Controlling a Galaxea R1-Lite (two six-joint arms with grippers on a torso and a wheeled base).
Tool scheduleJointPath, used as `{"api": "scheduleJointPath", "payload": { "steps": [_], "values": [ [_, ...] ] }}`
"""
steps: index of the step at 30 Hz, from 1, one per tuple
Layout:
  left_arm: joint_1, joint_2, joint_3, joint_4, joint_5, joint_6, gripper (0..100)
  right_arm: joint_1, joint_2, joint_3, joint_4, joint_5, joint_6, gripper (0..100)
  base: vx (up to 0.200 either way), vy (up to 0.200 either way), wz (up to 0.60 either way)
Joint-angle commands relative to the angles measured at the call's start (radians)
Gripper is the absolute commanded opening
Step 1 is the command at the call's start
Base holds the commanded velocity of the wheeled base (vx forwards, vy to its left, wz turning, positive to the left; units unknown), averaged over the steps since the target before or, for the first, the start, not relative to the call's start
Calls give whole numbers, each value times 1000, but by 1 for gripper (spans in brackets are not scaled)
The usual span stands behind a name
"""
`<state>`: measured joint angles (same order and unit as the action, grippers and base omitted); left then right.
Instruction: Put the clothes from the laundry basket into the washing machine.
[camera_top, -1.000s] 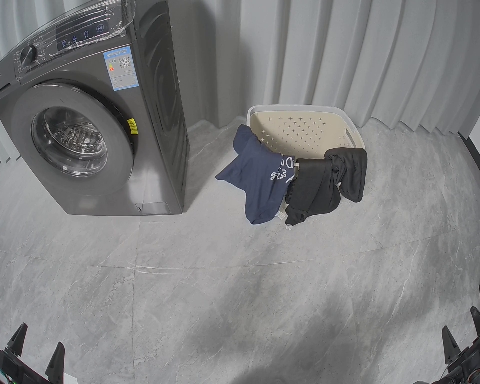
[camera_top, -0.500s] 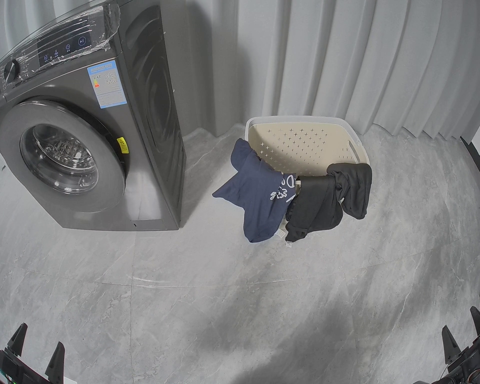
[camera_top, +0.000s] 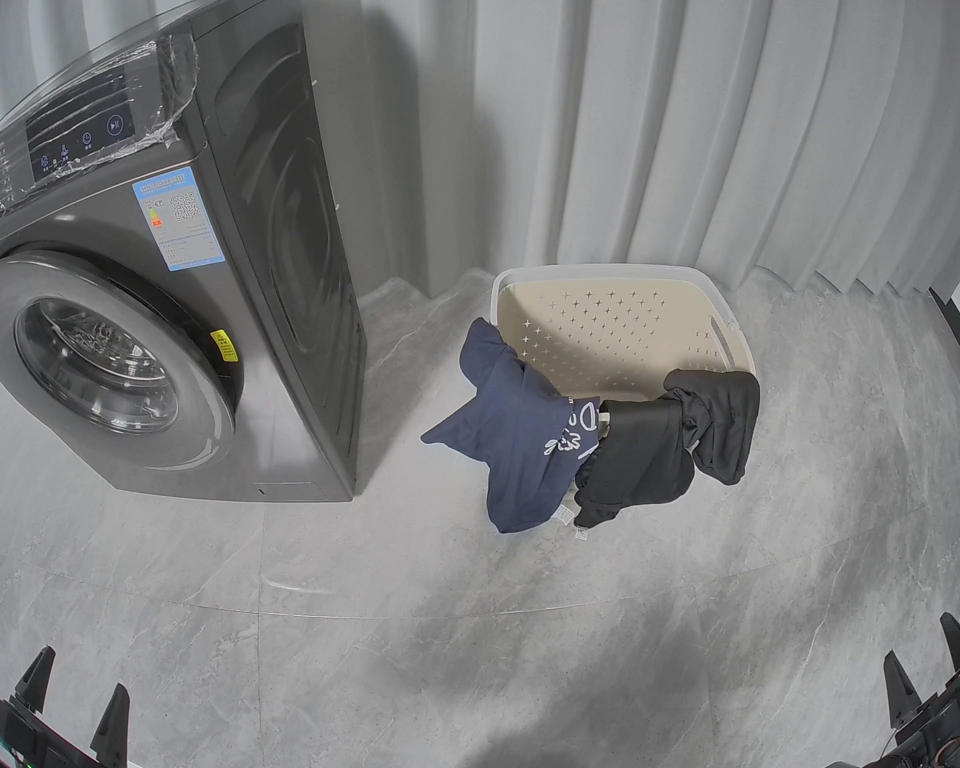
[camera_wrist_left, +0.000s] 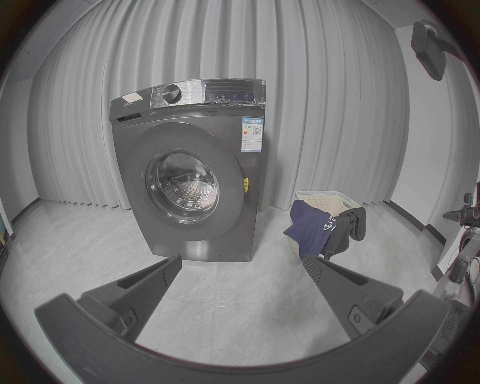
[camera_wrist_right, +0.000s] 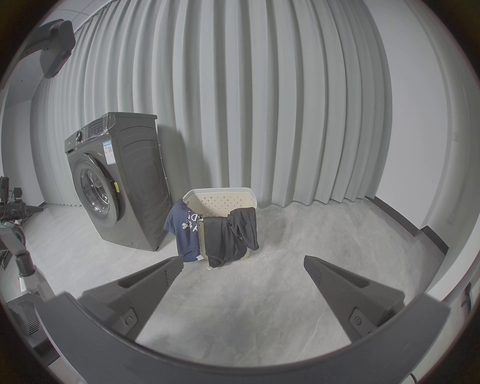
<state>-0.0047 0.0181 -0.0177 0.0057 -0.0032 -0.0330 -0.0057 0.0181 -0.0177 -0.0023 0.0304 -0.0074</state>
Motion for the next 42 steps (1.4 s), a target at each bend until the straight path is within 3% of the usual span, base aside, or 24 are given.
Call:
{"api": "scheduleJointPath", "payload": {
  "steps": [1, 16, 28, 42],
  "values": [
    [0, -12, 13, 0, 0, -1, 100, 0, -9, 18, -1, 0, 0, 100, 0, -200, 0],
    [0, -12, 13, 0, 2, -2, 100, 0, -9, 18, -1, 0, 0, 100, 0, -200, 0],
    [0, -12, 13, 0, 2, -2, 100, 0, -9, 18, -1, 0, 0, 100, 0, 0, 0],
    [0, -12, 13, 0, 2, -4, 100, 0, -9, 18, -1, 0, 0, 100, 200, 0, 0]
  ]
}}
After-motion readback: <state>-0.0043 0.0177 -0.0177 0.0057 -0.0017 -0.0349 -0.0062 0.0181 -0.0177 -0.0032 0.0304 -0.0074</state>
